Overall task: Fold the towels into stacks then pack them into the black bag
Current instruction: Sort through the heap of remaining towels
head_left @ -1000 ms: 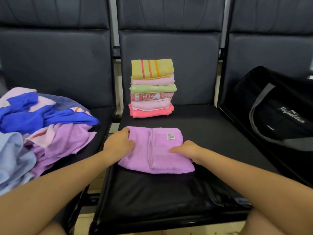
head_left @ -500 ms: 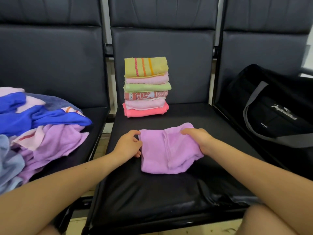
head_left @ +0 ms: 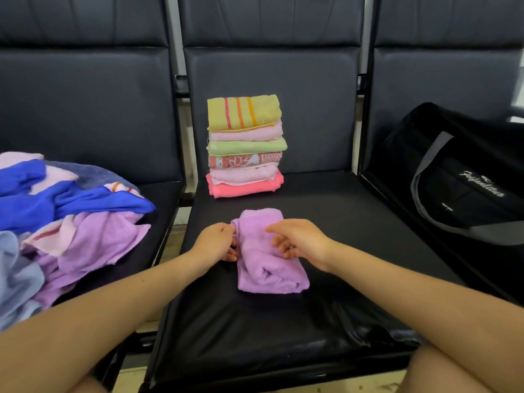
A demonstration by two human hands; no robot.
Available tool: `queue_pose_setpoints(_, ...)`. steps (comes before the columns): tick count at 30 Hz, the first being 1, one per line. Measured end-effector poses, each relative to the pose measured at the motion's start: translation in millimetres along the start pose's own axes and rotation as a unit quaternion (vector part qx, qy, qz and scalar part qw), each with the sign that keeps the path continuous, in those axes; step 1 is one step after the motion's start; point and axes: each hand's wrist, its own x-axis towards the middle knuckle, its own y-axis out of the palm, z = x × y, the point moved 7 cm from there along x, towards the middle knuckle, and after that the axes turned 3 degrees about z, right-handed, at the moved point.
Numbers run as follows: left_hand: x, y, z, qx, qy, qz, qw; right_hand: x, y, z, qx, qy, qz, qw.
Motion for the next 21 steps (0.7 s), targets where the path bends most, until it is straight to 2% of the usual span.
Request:
queue_pose_setpoints(2,2,1,-1,0.029,0.007,-0.002,1.000,4,-15,-3,-0.029,-0.035,-0.073,0.996)
queue_pose_setpoints(4,3,2,-3,0.068,0.025,-0.004,0.997,8,-20,-15,-0.067,-0.027,-0.093,0.993)
queue_pose_setpoints(9,3,8,-10,0.152,0.081,0.004,0.985,11,-3,-43,-0.157,0.071,-0.015,0.985)
queue_pose_setpoints(14,5,13,-16,0.228,0.085,0.018,0.970,10,6,-39,-0.068,0.071,0.022,0.995)
queue_pose_setpoints(16,4,15,-15,0.194,0.067,0.033,0.978,8,10,-27,0.001,0.039,0.034,0.999)
queue_pose_setpoints(19,-9,20,-15,0.004,0.010,0.087,0.996,4,6,1,0.037,-0.011,0.004,0.999)
queue_pose_setpoints(21,-17,27,-18,-0.111,-0.017,0.149,0.982,-1,6,17,0.072,-0.040,0.030,0.996)
